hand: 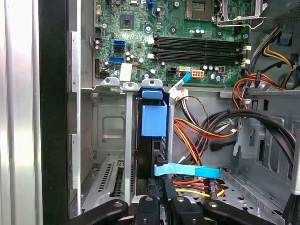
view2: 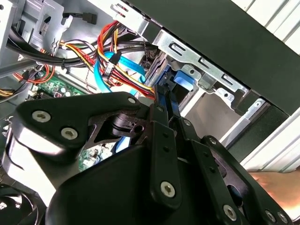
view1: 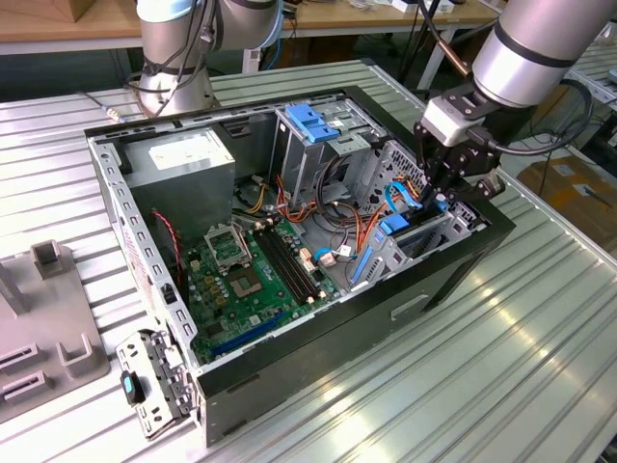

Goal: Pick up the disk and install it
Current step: 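Insert the second disk wire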

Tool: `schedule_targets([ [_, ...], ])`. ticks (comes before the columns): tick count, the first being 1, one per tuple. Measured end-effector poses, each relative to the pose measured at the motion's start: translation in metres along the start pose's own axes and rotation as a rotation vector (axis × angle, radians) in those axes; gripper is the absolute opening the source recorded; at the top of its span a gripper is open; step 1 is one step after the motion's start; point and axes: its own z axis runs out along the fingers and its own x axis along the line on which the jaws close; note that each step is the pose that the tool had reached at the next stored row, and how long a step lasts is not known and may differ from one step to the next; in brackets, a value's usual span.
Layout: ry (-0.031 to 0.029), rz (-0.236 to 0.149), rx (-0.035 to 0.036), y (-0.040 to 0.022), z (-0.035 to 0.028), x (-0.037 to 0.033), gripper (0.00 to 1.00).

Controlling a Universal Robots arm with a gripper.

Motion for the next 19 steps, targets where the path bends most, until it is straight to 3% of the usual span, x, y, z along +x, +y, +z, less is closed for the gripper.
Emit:
schedule_targets([
  [14, -0.0017, 0.0, 0.0001, 0.0003, 0.0047, 0.0003, 0.17],
  [17, 0.0, 0.0, 0.0, 0.0003, 0.0039, 0.0002, 0.36],
  [18, -0.0001, 0.0, 0.0, 0.0003, 0.004, 0.0002, 0.36],
  [19, -0.0001, 0.0, 0.0, 0.0003, 0.004, 0.0003, 0.42],
])
